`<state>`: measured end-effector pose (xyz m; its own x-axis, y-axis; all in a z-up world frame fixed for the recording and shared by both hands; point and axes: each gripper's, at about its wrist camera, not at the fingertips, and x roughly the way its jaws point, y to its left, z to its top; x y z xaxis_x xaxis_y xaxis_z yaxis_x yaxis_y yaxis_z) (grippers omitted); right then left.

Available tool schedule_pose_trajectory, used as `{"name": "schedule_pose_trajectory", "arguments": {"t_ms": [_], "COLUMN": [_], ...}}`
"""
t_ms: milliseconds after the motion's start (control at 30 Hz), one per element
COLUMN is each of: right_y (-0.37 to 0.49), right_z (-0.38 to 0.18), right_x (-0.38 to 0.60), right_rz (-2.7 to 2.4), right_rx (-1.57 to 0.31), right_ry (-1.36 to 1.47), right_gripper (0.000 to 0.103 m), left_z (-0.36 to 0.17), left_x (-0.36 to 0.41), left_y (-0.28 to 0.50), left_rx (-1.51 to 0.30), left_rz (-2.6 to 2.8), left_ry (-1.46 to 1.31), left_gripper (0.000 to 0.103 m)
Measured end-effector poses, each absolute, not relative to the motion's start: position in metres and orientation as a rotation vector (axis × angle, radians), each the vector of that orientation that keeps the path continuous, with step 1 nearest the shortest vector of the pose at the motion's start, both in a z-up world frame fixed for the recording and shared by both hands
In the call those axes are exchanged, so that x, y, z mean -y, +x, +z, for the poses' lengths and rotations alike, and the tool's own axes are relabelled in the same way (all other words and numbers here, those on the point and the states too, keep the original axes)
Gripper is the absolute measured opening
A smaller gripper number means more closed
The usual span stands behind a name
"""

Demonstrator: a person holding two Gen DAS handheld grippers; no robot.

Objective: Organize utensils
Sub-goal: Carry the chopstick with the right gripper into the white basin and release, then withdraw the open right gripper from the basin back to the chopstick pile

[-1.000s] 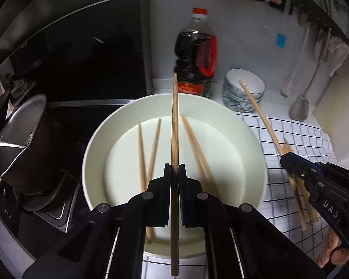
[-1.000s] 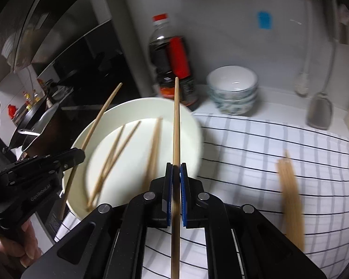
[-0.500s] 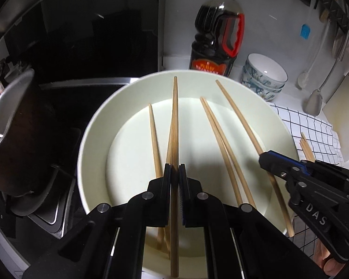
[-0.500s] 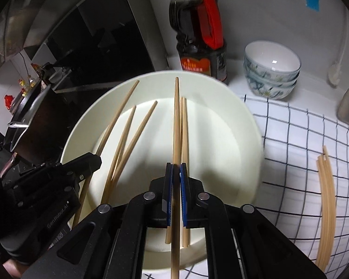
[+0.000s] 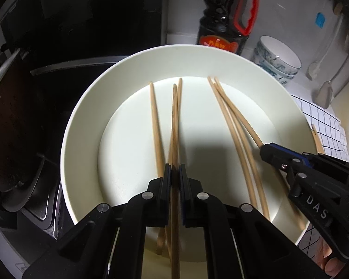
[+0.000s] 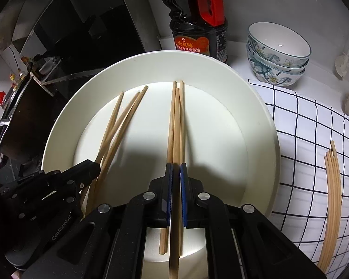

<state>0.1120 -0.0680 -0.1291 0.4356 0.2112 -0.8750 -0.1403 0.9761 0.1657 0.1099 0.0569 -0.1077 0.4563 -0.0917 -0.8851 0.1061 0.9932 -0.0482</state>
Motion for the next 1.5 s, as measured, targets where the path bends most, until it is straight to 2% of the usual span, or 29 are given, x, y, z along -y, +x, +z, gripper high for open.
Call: {"name": "schedule_pose_trajectory", "arguments": {"t_ms": [67, 133, 167, 233, 300, 433, 533, 767, 1500], "right_y": [0.111, 0.109, 0.108, 0.105, 0.1, 0.092, 0.086, 0.072, 0.005], "right_z": [-0.126, -0.121, -0.118, -0.112, -0.106, -0.099, -0.095, -0.089, -0.074], "right_x": [0.068, 0.069, 0.07, 0.073, 0.077, 0.082, 0.085, 0.092, 0.156], "right_rz": [0.216, 0.206, 0.202, 0.193, 0.187, 0.189, 0.188, 0.18, 0.132], "right_rx": [-1.087, -1.061, -1.055, -1.037, -1.02, -1.003, -1.0, -0.997, -0.997], "right_ry": [0.062, 0.049, 0.042, 0.038, 0.042, 0.046, 0.055, 0.061, 0.106], "right_gripper": [0.016, 0.019, 0.019, 0.023, 0.038, 0.039, 0.045, 0.055, 0.06], "left_z": [-0.106, -0.099, -0.097, -0.091, -0.087, -0.078, -0.072, -0.066, -0.042], "left_x": [-0.06, -0.065, -0.068, -0.073, -0.079, -0.083, -0.084, -0.076, -0.024], "left_y": [0.11, 0.107, 0.106, 0.104, 0.101, 0.094, 0.088, 0.075, 0.036], "left_rx": [-1.084, -1.056, -1.046, -1.038, -1.034, -1.014, -1.005, -1.0, -0.958], "left_rz": [-0.11, -0.08, -0.069, -0.05, -0.031, -0.005, 0.007, 0.002, -0.047], "left_ry": [0.007, 0.006, 0.005, 0.0, -0.004, 0.004, 0.003, -0.018, 0.011], "left_gripper": [0.028, 0.054, 0.059, 0.06, 0.066, 0.076, 0.084, 0.09, 0.093]}}
